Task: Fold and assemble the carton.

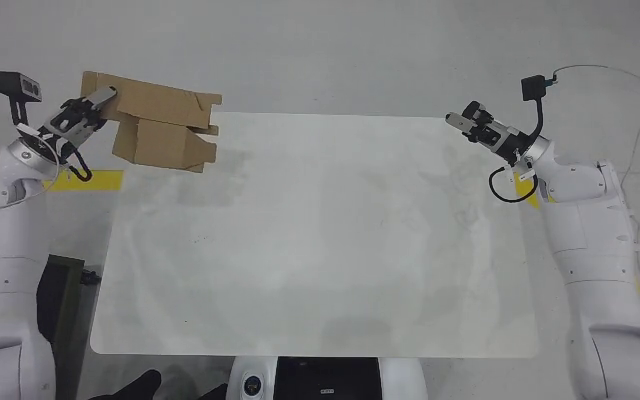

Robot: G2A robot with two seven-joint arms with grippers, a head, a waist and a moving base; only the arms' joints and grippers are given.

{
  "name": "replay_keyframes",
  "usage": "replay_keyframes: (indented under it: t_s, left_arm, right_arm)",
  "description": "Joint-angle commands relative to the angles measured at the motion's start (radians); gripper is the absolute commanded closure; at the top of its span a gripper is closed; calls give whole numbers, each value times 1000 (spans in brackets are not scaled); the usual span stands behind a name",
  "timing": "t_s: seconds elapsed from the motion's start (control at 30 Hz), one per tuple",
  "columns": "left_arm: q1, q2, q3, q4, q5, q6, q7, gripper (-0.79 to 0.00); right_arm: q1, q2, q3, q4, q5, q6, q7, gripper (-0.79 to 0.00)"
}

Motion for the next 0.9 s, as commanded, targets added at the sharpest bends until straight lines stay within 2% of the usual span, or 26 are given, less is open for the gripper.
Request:
replay_keyframes:
  t_s: [0.0, 0.27, 0.53, 0.8, 0.87]
  left_arm:
    - [-4, -12, 46, -21, -8, 3, -5, 0]
    - [-22, -64, 223, -84, -79, 41, -59, 0]
    - [-39, -98, 339, -132, -52, 26, -61, 0]
    - [-108, -125, 418, -86, -37, 25, -129, 0]
    - [-132, -132, 434, -66, -37, 15, -153, 0]
  right_arm:
    - [0, 0, 0, 0, 0, 0, 0, -785]
    - [0, 0, 0, 0, 0, 0, 0, -785]
    - [0, 0, 0, 0, 0, 0, 0, -785]
    - [-6, 0, -2, -6, 1, 9, -4, -785]
    - [-15, 0, -17, -29, 20, 24, 30, -785]
